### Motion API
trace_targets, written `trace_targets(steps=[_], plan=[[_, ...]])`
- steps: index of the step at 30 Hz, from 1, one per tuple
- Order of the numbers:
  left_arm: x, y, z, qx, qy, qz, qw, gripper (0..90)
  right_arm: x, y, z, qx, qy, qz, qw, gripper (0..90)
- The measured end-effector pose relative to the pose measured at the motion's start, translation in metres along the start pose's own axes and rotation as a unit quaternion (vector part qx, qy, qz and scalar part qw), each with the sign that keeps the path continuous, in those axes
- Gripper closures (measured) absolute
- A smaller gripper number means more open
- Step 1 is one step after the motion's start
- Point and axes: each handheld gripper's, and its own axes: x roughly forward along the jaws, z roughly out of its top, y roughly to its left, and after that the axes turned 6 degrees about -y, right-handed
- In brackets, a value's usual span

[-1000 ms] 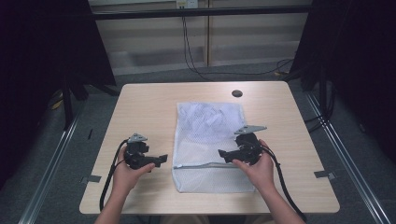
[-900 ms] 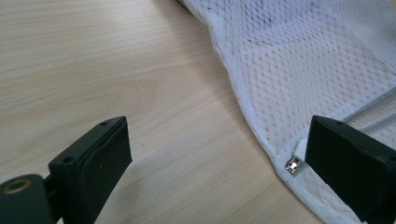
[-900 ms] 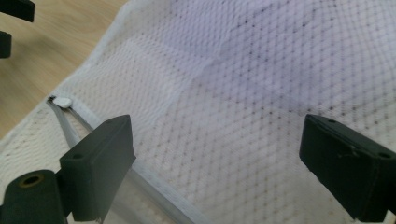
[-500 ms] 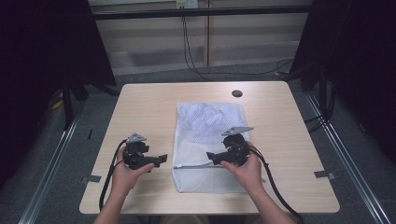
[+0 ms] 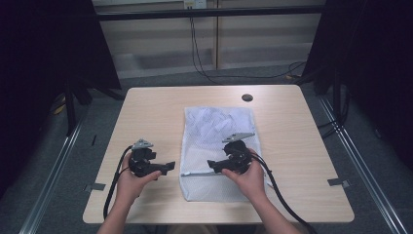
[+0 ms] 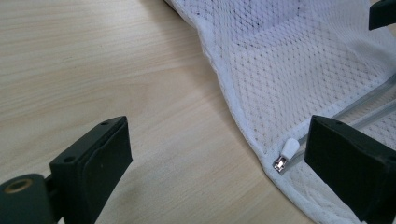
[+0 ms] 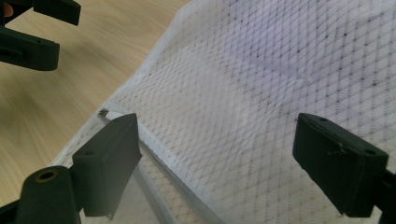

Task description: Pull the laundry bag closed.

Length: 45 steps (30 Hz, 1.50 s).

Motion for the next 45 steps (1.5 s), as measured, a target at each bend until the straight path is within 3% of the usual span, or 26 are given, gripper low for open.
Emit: trace_targets(steps=[10,19,26,36,45], plan=[[-0.001,0.000,0.001,0.001,-0.001,-0.001,1.0000,7.0,0.005,0.005,-0.002,0.009,0.006,0.016,0.9998,18.5],[-0.002,-0.001,0.001,0.015,0.007,0.003,0.9999,7.1,0.018,0.014,-0.005,0.025,0.006,0.039,0.9989,24.8],[-0.003,0.001,0.001,0.007,0.003,0.001,1.0000,7.1,0.026,0.021,-0.005,0.029,0.014,0.050,0.9983,28.1],[-0.004,0.002,0.002,0.006,0.004,-0.003,1.0000,7.2,0.038,0.034,-0.006,0.051,0.026,0.076,0.9954,40.3],[-0.004,0.001,0.002,-0.001,-0.003,0.000,1.0000,7.3,0.049,0.043,-0.004,0.062,0.040,0.091,0.9931,43.6]])
